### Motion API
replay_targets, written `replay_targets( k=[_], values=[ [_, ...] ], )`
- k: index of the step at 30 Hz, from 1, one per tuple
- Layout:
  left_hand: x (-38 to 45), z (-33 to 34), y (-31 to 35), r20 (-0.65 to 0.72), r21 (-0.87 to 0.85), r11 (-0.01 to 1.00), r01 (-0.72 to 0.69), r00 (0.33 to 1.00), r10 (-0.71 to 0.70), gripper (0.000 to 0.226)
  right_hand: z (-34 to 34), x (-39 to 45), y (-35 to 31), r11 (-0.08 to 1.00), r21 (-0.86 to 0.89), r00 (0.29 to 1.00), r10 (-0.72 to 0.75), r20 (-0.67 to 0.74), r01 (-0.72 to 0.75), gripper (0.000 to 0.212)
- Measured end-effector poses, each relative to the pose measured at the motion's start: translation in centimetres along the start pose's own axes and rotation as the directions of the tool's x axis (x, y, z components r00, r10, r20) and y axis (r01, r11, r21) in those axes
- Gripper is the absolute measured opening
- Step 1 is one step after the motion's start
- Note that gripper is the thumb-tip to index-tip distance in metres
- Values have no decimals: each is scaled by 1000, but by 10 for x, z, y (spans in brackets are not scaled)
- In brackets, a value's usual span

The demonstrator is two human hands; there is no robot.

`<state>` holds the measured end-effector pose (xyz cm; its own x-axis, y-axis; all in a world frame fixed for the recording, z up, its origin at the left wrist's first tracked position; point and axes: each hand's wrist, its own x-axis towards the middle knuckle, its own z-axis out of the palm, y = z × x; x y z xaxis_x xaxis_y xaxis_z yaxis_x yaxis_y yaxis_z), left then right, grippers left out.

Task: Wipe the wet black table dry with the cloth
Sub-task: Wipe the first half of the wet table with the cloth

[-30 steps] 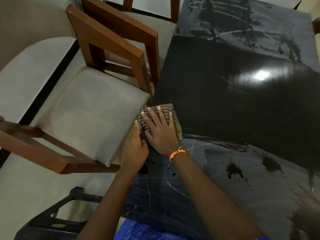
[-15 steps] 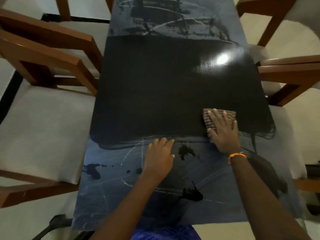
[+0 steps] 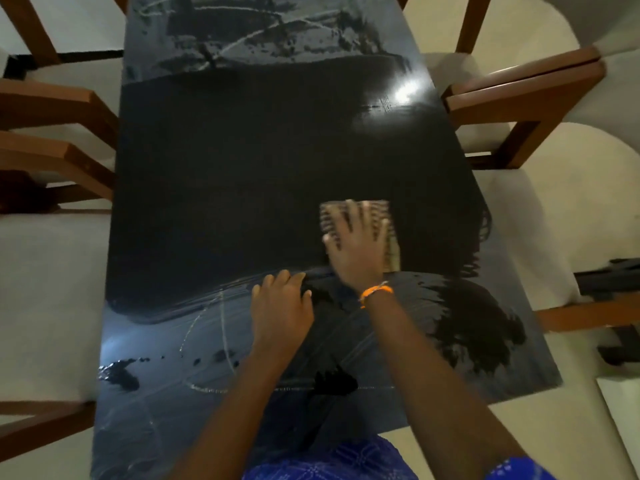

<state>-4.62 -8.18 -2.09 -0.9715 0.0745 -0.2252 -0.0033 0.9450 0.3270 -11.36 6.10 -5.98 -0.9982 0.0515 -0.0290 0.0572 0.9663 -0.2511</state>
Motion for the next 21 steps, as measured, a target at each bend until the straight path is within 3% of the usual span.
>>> replay_targets(
  k=[3, 6, 11, 15, 21],
  values=[
    [1, 4, 17, -16, 40, 999, 5, 1000, -4, 36, 1, -10, -9, 951, 47, 949, -310, 65, 307, 52],
    [2, 13, 45, 5, 28, 998, -57, 998, 57, 40, -13, -11, 36, 920, 42, 917, -392, 75, 390, 51],
    [12, 30, 106, 61, 29, 974, -226, 973, 224, 48, -43, -22, 139, 986, 1, 985, -166, 41, 166, 53],
    [25, 39, 147, 97, 62, 952, -300, 951, 294, 48, -58, -29, 208, 998, -58, 998, 38, 44, -35, 52],
    [28, 48, 170, 132, 141, 960, -241, 966, 223, 41, -57, -5, 221, 998, -70, 999, 8, 48, -5, 54]
  ],
)
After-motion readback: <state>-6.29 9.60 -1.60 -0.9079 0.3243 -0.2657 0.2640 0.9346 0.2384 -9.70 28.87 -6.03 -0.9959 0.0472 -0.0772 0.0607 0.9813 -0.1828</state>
